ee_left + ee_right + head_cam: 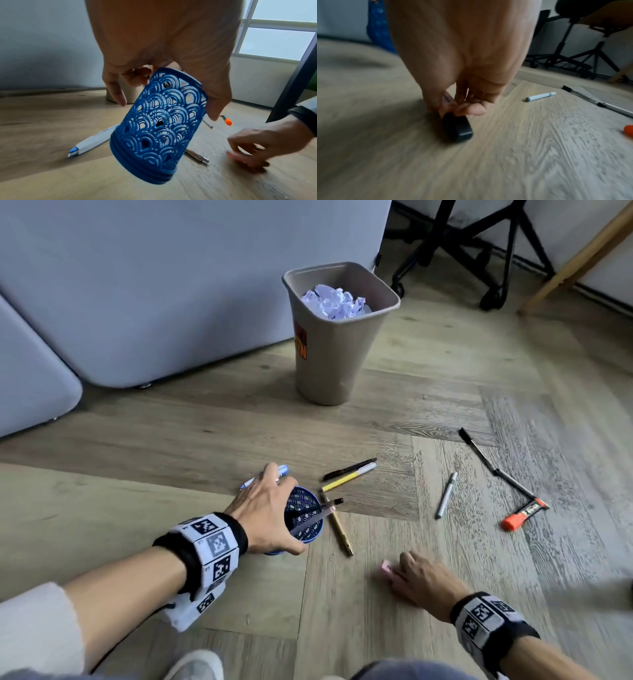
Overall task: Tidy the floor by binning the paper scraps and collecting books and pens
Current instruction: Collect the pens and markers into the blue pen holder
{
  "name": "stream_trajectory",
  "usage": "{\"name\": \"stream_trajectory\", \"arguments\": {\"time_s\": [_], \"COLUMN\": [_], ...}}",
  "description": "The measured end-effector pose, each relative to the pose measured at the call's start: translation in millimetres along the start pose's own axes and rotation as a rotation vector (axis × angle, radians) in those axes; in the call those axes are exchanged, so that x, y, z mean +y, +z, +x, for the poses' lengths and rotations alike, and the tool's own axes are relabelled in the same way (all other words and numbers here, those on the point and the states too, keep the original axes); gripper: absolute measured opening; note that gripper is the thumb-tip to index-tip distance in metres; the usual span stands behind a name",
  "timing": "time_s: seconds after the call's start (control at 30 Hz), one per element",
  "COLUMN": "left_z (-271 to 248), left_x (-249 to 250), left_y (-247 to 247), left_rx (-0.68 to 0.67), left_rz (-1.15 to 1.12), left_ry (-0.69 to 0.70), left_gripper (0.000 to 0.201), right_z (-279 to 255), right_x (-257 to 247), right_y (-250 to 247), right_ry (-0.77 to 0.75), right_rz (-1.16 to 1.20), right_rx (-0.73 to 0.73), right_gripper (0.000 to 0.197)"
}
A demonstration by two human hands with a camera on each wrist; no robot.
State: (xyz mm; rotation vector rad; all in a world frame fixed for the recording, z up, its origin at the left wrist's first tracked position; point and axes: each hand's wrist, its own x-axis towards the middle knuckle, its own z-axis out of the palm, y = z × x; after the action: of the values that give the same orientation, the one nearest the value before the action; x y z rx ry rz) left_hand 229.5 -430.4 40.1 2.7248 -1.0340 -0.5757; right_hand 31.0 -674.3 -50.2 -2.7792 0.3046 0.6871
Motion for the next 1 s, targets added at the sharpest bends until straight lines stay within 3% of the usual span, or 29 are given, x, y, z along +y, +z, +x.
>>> {"name": "stream_trajectory", "arguments": {"time_s": [0.03, 0.17, 0.23, 0.3, 0.4, 0.47, 0.6, 0.7, 0.87, 0.9, 1.0], "left_z": [1.1, 21.6, 41.4, 65.3, 100.2, 122.4, 160.8, 182.6, 195.7, 199.7, 227.3], "left_x": [2.3, 15.2, 28.8, 45.4, 61.4, 62.2, 59.9, 62.6, 71.6, 72.0, 63.8], "left_y": [-4.3, -24.9, -37.0, -47.4, -64.0, -77.5, -111.3, -130.8, -151.4, -158.3, -177.7], "left_rx": [-0.01, -0.001, 0.034, 0.058, 0.109, 0.176, 0.313, 0.372, 0.18, 0.211, 0.573], "left_rz": [0.018, 0.046, 0.037, 0.007, -0.074, -0.094, -0.116, -0.197, -0.165, -0.185, -0.346], "left_ry": [0.006, -0.016, -0.02, 0.003, 0.056, 0.072, 0.116, 0.194, 0.353, 0.343, 0.207], "left_gripper": [0.078, 0.079, 0.08, 0.076, 0.061, 0.057, 0.072, 0.08, 0.1, 0.108, 0.116], "right_z": [2.0, 6.7, 16.7, 36.3, 74.4, 95.6, 120.3, 136.5, 141.3, 139.8, 134.8], "right_x": [-3.3, -45.0, -69.1, -86.1, -96.0, -92.2, -73.4, -55.4, -27.4, -22.3, -9.1], "right_y": [-9.1, -86.5, -127.4, -149.7, -163.7, -173.7, -217.3, -253.9, -273.4, -269.1, -244.2], "right_ry": [0.019, 0.022, -0.054, -0.109, -0.08, -0.015, -0.072, -0.075, 0.041, 0.054, 0.096], "right_rz": [0.173, 0.827, 0.994, 0.954, 0.483, 0.332, 0.576, 0.542, 0.388, 0.405, 0.386], "right_rx": [0.076, 0.63, 0.718, 0.726, 0.731, 0.704, 0.667, 0.708, 0.61, 0.59, 0.557], "right_gripper": [0.039, 0.02, 0.02, 0.022, 0.034, 0.038, 0.025, 0.017, 0.015, 0.015, 0.016]}}
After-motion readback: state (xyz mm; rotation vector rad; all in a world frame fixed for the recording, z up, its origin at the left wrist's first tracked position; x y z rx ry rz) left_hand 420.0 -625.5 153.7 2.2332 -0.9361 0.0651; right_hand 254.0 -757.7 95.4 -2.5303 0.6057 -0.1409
